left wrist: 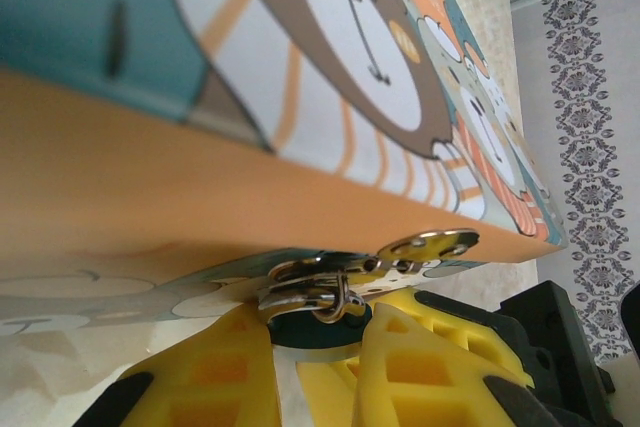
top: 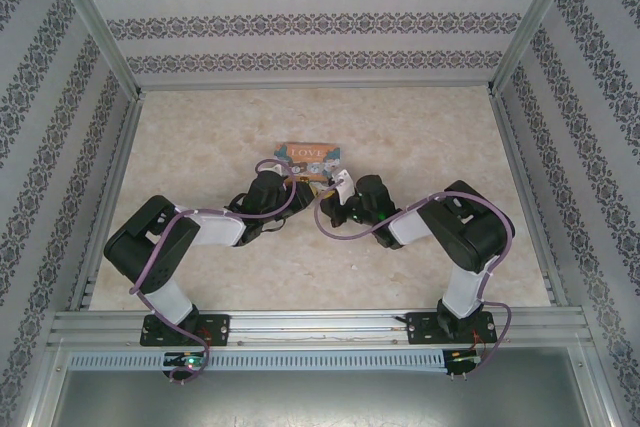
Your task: Unlock a padlock with a key
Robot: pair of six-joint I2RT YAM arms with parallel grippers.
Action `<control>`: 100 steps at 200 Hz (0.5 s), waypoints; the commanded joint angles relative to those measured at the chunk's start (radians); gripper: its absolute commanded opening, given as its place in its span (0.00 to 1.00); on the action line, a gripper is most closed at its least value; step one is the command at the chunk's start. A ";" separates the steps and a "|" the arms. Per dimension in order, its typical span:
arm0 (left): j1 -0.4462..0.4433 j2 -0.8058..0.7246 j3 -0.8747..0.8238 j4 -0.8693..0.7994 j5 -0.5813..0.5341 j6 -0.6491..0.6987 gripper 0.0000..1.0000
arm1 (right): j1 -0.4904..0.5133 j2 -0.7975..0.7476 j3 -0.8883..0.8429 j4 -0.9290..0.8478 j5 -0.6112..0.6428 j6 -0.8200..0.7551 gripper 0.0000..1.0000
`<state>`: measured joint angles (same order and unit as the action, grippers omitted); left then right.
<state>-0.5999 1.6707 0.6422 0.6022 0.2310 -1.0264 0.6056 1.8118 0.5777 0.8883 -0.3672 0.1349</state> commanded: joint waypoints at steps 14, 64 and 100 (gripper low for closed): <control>-0.044 0.009 0.009 0.017 0.170 0.011 0.17 | 0.023 0.013 0.066 0.209 -0.041 0.049 0.00; -0.042 0.073 -0.007 0.119 0.147 -0.028 0.17 | 0.028 0.080 -0.003 0.228 -0.022 0.114 0.00; -0.041 0.114 -0.021 0.168 0.120 -0.037 0.17 | 0.030 0.121 -0.036 0.238 -0.029 0.162 0.00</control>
<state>-0.6010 1.7569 0.6312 0.6575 0.2424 -1.0435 0.6113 1.9125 0.5465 0.9833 -0.3645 0.2424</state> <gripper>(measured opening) 0.175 0.047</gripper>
